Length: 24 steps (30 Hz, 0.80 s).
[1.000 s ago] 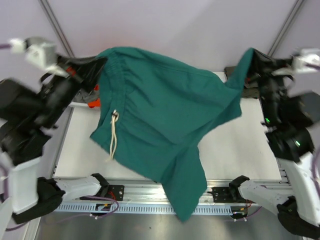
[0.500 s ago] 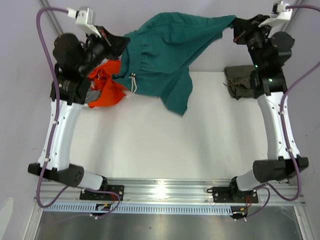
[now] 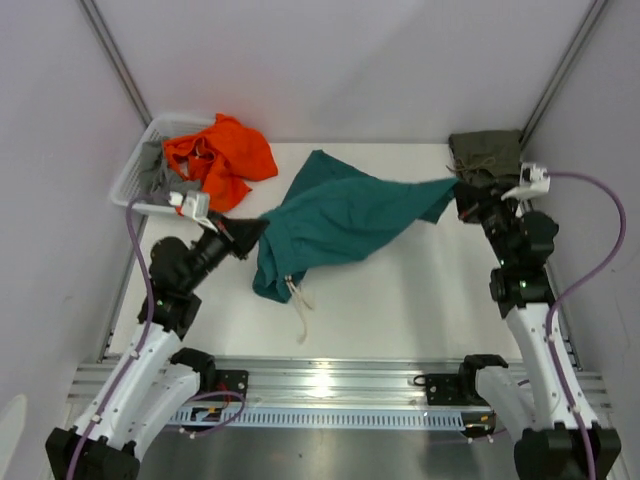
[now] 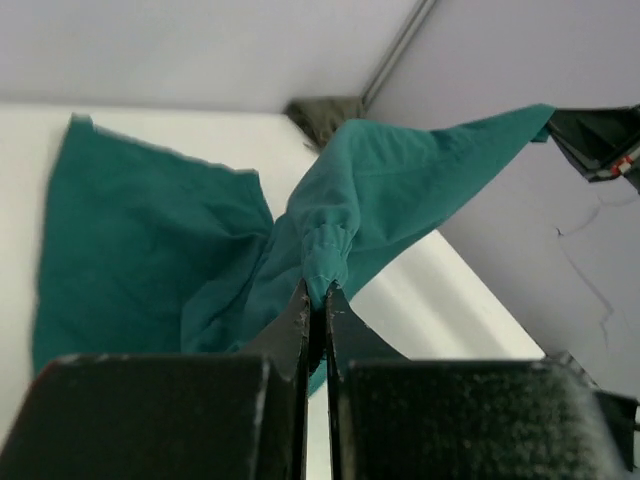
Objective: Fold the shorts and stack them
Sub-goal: Flatten the shorts out
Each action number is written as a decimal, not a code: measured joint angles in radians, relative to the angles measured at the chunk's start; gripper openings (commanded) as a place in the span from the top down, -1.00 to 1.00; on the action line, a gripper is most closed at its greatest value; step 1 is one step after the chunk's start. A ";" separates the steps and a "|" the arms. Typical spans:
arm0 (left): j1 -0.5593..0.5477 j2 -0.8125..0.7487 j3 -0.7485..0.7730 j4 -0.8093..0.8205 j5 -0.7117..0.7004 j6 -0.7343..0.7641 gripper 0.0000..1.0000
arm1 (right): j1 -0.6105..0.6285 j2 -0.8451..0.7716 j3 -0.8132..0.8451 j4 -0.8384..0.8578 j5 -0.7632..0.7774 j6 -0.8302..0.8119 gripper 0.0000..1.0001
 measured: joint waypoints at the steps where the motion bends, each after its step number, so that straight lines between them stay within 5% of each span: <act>1: -0.002 -0.046 -0.085 0.021 -0.004 -0.019 0.99 | 0.003 -0.053 -0.059 -0.020 0.005 0.004 1.00; 5: -0.033 -0.225 -0.354 0.092 -0.007 -0.071 0.99 | 0.006 -0.363 -0.280 -0.138 0.063 0.016 1.00; 11: -0.260 -0.564 -0.542 0.142 0.004 -0.034 0.99 | 0.007 -0.827 -0.396 -0.378 0.233 0.015 1.00; 15: -0.349 -0.720 -0.630 0.173 0.036 -0.023 0.97 | 0.007 -0.825 -0.386 -0.483 0.332 0.008 1.00; 24: -0.562 -0.727 -0.644 0.245 0.040 0.014 0.74 | 0.007 -0.738 -0.472 -0.578 0.526 0.031 1.00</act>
